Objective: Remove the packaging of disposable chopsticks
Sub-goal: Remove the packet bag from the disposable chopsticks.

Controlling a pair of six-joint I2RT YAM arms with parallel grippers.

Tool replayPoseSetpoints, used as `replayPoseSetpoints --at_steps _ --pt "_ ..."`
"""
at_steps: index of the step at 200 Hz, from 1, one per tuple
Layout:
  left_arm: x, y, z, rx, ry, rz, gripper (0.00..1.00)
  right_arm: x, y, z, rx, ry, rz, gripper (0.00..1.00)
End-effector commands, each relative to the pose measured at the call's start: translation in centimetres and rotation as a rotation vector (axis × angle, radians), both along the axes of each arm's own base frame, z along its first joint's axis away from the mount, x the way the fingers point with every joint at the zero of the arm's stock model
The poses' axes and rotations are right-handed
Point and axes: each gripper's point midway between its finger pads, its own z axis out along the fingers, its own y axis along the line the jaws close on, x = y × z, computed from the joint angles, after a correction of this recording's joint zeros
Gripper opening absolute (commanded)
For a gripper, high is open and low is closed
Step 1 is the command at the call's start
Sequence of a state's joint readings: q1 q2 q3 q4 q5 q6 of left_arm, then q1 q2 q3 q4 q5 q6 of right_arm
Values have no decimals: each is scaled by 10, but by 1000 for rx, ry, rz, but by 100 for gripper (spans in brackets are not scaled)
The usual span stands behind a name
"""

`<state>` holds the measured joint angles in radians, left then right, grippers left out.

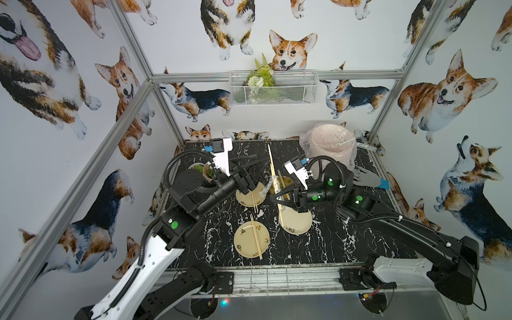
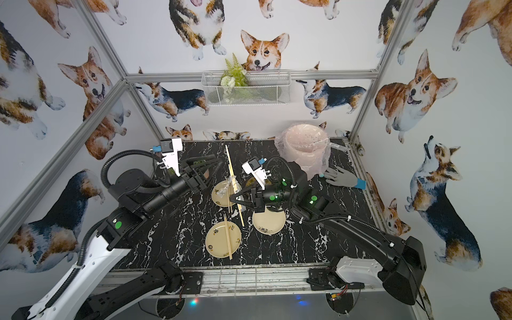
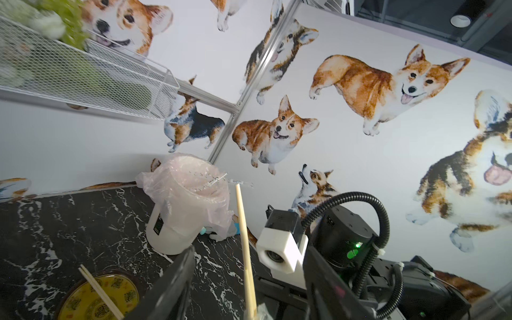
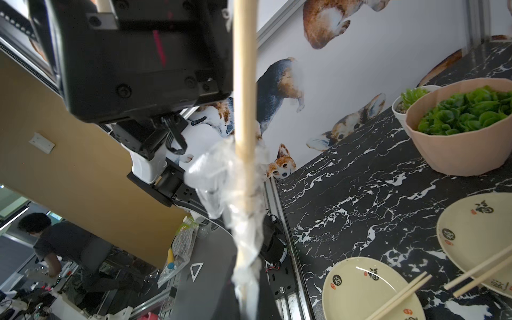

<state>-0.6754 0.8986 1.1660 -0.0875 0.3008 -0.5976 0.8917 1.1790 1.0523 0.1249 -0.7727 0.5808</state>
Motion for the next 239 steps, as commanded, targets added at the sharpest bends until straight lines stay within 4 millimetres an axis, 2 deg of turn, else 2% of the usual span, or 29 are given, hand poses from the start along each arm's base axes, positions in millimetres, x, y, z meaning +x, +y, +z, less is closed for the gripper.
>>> replayPoseSetpoints --at_steps 1,22,30,58,69,98,116,123,130,135,143,150,161,171,192,216,239 --pt "-20 -26 2 -32 18 -210 62 -8 -1 22 83 -94 37 0" --pt "-23 -34 -1 -52 29 -269 52 -7 -1 23 71 -94 30 0" --pt "-23 -35 -2 -51 30 -274 46 -6 -1 23 70 -94 28 0" --pt "-22 -37 -3 -40 33 -281 19 -6 -1 21 65 -91 24 0" --pt "-20 -37 -4 -33 40 -272 0 -4 -1 19 57 -91 14 0" --pt "-10 -27 -2 -22 40 -180 0 -3 -1 7 18 -72 8 0" --pt "-2 -15 4 -35 25 -89 0 -6 0 -8 -25 -50 18 0" --pt "1 -8 7 -45 20 -49 0 -8 0 -14 -40 -40 24 12" --pt "4 -4 9 -49 17 -21 0 -10 0 -17 -48 -33 30 36" --pt "5 0 11 -52 12 -3 0 -11 -1 -19 -54 -30 28 49" --pt "6 4 14 -58 5 22 0 -11 -5 -23 -63 -37 12 59" --pt "6 9 17 -63 -1 47 0 -11 -8 -28 -77 -53 -9 61" --pt "7 16 19 -70 -6 81 0 -14 -19 -30 -79 -95 -45 58" --pt "7 22 21 -74 -13 104 0 -15 -25 -33 -80 -116 -65 51" --pt "6 27 26 -88 -23 119 0 -23 -30 -32 -51 -127 -51 20" --pt "4 27 31 -120 -28 113 0 -35 -22 -23 -2 -127 3 0" --pt "1 27 37 -153 -36 96 0 -35 -14 -28 1 -119 21 0"
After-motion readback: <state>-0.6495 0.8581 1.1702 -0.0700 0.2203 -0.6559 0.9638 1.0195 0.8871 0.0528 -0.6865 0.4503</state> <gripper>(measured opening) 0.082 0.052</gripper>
